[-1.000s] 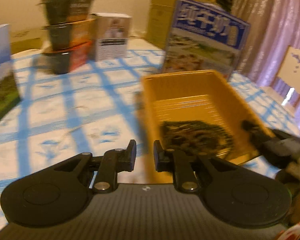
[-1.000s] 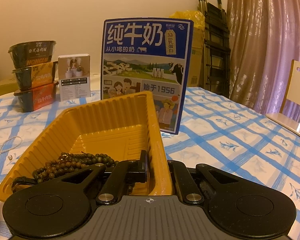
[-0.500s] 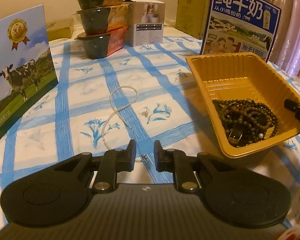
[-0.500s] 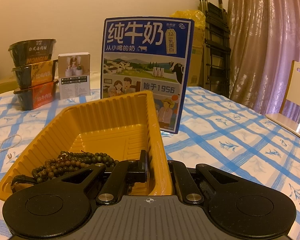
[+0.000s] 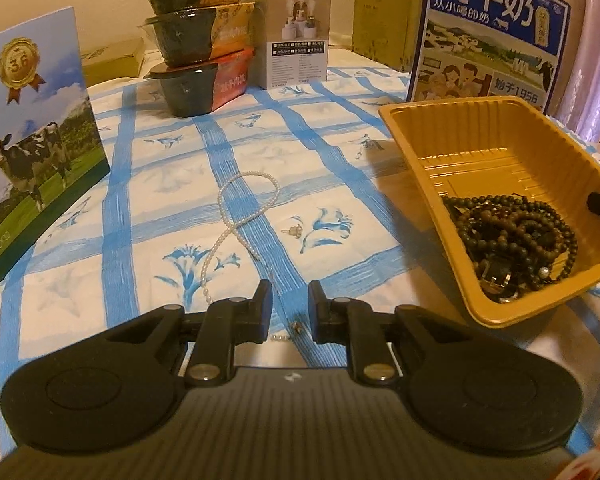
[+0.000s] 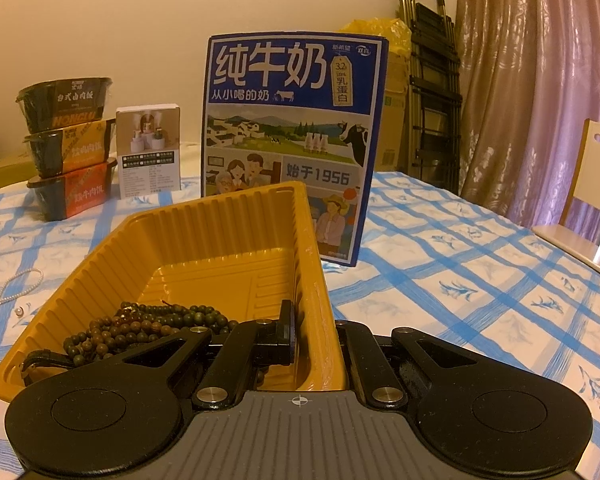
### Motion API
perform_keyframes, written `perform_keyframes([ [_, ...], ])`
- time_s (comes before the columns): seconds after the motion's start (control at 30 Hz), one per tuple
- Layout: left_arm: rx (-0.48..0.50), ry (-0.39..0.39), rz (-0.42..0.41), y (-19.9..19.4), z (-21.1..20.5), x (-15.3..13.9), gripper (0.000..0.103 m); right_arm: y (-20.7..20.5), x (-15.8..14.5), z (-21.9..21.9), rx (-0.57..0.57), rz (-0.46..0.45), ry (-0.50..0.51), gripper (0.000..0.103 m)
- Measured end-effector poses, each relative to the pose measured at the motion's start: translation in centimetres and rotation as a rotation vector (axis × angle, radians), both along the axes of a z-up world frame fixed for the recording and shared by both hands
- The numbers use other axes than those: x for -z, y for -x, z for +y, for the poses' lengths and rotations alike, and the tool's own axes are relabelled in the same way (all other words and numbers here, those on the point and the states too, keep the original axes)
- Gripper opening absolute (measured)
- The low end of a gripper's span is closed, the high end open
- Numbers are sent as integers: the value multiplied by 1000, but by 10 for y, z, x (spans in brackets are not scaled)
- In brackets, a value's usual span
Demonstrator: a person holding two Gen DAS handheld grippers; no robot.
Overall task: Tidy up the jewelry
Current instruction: 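Grasp the second small earring from the cloth with the left gripper, then carry the second earring into the tray and open the left gripper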
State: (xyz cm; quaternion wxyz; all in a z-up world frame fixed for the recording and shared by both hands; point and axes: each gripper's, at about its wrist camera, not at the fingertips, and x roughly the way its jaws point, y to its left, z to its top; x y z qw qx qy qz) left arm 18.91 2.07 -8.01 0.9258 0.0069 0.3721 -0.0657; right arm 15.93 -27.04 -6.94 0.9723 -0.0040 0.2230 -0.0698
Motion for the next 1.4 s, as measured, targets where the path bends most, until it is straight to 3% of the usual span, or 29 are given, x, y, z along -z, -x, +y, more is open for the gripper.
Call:
perform_keyframes([
  [0.43, 29, -64, -15, -50, -15, 17, 17, -1, -1, 0, -4, 2, 0, 6],
  [0.67, -12, -37, 28, -65, -25, 24, 16, -1, -1, 0, -4, 3, -1, 6],
  [0.97, -60, -22, 16, -78, -26, 27, 16, -2, 2, 0, 0, 7, -14, 6],
  [1.4, -18, -58, -25, -70, -28, 29, 8, -3, 1, -2, -1, 9, -15, 6],
])
